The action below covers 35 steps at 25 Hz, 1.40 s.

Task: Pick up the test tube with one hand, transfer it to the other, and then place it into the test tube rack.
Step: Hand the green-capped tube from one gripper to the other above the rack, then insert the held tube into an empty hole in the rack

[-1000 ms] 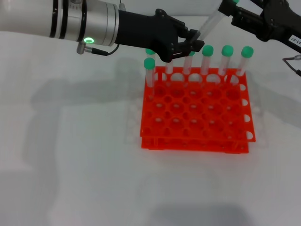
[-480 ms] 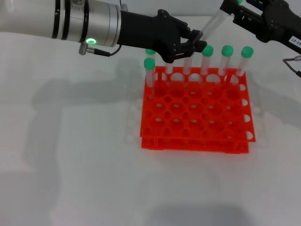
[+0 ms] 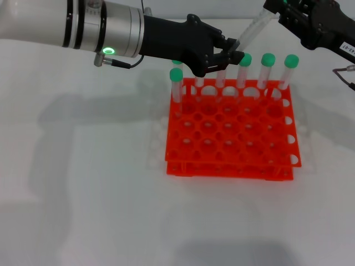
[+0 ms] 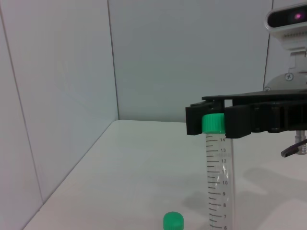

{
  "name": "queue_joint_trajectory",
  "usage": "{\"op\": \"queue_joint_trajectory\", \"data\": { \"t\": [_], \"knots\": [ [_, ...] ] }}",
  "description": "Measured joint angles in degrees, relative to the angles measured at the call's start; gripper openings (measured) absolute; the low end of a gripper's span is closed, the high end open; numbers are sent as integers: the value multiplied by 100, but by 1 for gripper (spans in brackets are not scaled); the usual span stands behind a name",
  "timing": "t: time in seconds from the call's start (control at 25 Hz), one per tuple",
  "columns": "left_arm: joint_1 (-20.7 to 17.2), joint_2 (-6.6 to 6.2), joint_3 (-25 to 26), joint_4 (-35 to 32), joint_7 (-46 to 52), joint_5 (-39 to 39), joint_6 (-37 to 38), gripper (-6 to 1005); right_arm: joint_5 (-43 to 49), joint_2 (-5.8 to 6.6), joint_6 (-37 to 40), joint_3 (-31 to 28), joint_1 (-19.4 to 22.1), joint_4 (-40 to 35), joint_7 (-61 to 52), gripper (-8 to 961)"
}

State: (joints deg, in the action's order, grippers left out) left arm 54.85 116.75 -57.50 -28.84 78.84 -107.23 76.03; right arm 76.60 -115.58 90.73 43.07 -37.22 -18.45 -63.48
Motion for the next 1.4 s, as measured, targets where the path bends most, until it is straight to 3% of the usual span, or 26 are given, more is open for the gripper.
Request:
{"op": "queue_joint_trajectory", "data": {
  "t": [0.12, 0.52, 0.72, 1.0, 1.12, 1.4],
  "knots": [
    [0, 6, -4, -11, 13, -7, -1, 225, -3, 0, -1, 0, 3, 0, 2, 275],
    [-20, 104, -192, -258, 406, -69, -61, 227, -23, -4, 42, 1, 26, -1, -20, 263],
    [-156, 213, -312, -518, 666, -152, -182, 228, -26, 8, 36, -6, 14, -15, -34, 267],
    [-378, 235, -310, -837, 1046, -118, -290, 230, -31, 10, -7, -4, -6, -28, -36, 274],
    [-506, 235, -285, -1088, 1203, -112, -237, 461, -32, 9, -15, -10, -7, -21, -37, 277],
    [-1276, 195, -263, -2438, 2030, -103, 39, 754, -21, 13, -103, -2, 38, -16, -12, 283]
  ]
}}
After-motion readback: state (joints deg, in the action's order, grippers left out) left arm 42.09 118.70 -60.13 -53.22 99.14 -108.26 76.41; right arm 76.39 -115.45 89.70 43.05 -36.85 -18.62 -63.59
